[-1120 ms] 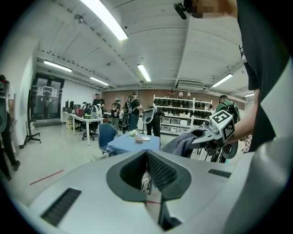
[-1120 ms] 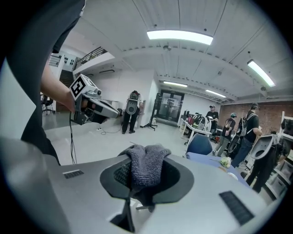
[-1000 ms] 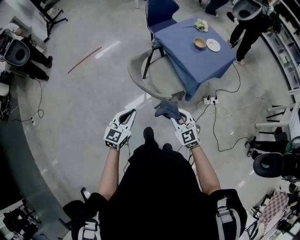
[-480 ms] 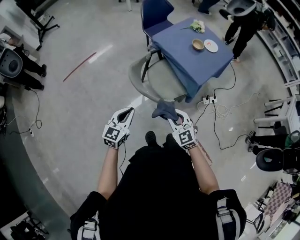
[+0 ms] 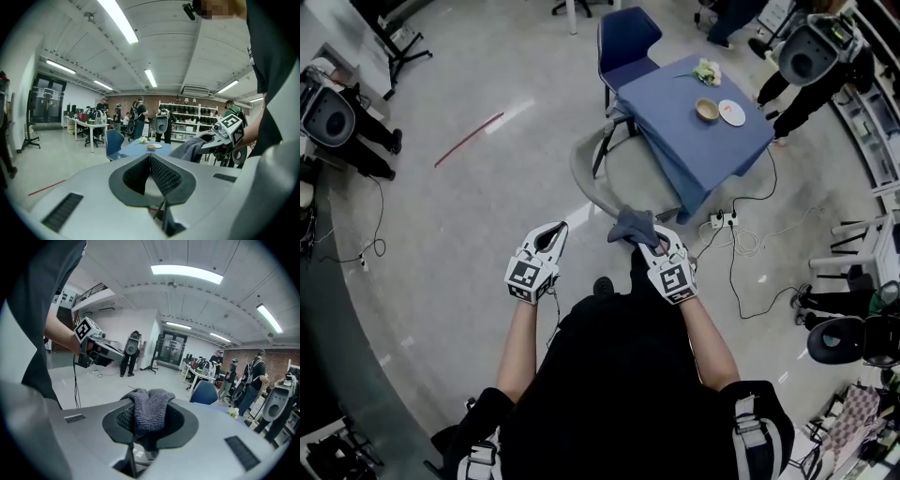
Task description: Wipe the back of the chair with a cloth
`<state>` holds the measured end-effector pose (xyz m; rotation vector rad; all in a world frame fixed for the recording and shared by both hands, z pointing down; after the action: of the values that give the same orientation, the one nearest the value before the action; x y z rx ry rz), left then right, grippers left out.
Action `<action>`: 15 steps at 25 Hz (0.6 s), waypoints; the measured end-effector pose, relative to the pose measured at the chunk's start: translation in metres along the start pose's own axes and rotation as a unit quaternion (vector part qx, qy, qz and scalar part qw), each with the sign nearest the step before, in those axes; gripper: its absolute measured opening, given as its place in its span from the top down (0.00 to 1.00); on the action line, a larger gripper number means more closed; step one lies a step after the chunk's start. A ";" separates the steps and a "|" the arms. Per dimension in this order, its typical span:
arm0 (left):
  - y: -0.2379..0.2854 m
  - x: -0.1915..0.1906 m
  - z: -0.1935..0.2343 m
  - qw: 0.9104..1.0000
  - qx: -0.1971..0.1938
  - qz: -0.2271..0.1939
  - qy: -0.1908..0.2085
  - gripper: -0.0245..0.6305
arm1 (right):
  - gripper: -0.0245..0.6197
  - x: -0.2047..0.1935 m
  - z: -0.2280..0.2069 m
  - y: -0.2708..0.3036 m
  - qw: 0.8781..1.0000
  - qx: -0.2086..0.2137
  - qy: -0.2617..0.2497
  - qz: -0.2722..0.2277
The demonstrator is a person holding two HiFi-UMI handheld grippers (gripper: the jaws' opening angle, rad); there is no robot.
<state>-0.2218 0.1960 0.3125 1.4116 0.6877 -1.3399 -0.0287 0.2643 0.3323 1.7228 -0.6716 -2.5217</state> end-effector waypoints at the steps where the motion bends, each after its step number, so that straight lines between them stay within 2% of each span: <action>1: -0.002 0.000 0.004 1.000 0.006 -0.002 -0.001 0.93 | 0.82 0.002 0.000 0.006 1.000 0.003 -0.003 -0.004; 8: 0.002 -0.012 0.027 0.999 0.042 -0.003 -0.008 0.93 | 0.82 -0.002 -0.004 0.050 0.998 0.044 -0.027 -0.021; 15: 0.038 -0.010 0.065 0.996 0.084 0.001 -0.029 0.93 | 0.82 -0.007 -0.052 0.107 0.996 0.082 -0.035 -0.027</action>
<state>-0.2133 0.1267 0.3418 1.4979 0.5461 -1.4592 -0.0042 0.1512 0.3607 1.7299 -0.8722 -2.6424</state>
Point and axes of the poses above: the fingertips, and each gripper's own axes: y forward along the fingers, z to its left, x out of its top, the point moved 3 cm from there along -y, backward along the fingers, and after that the axes turned 12 degrees about -x, right-handed, at the moved point
